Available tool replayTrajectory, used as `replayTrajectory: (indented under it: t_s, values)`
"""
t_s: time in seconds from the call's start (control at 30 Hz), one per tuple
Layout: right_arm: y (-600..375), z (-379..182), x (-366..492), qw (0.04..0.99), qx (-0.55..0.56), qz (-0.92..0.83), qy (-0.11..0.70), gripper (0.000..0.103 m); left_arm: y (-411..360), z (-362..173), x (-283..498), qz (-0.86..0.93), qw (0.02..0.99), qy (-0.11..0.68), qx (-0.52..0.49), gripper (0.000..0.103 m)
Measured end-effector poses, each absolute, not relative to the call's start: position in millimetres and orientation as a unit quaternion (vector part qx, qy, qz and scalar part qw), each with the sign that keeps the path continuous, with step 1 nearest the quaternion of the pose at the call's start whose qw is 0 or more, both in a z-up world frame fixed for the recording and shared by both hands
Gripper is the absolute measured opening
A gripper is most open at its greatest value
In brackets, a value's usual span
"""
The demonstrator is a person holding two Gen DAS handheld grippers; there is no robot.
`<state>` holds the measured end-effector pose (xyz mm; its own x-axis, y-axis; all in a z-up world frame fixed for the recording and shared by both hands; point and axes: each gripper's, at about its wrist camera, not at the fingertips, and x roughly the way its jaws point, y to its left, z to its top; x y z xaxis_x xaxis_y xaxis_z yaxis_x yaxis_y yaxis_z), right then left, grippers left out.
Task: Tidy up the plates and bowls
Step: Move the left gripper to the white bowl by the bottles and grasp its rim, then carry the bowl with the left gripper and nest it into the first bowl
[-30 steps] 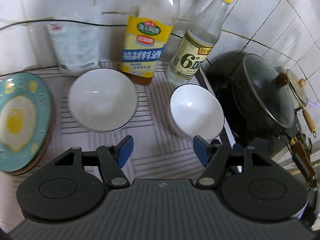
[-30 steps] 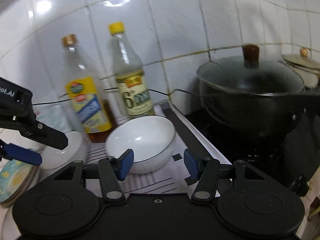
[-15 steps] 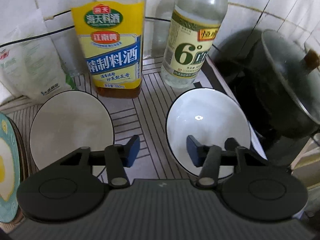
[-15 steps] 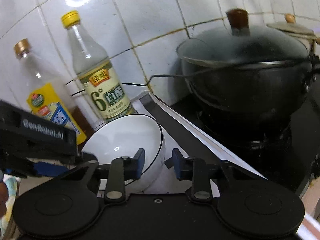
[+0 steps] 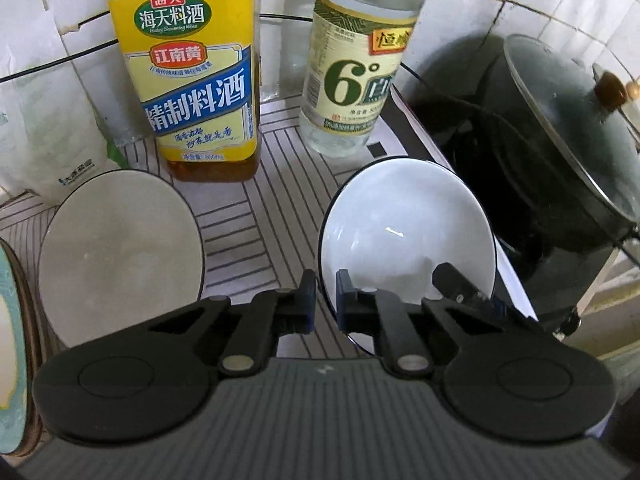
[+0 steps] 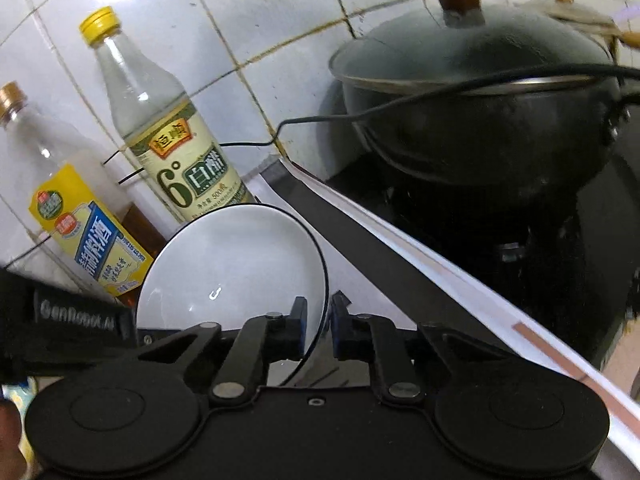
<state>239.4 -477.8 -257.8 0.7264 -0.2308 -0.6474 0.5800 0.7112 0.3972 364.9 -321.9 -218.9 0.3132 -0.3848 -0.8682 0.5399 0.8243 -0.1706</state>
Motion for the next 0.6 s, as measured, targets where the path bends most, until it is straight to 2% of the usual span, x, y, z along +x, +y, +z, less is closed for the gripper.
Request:
replayTrajectory:
  t_s: [0.37, 0.6]
  values:
    - [-457, -237, 214, 0.867, 0.337, -0.178, 0.32, 0.015, -283, -183, 325, -0.254, 0.819, 0.507, 0.086, 0.009]
    - [-428, -212, 191, 0.874, 0.316, -0.126, 0.346, 0.015, -249, -153, 290, -0.219, 0.823, 0.514, 0.099, 0.01]
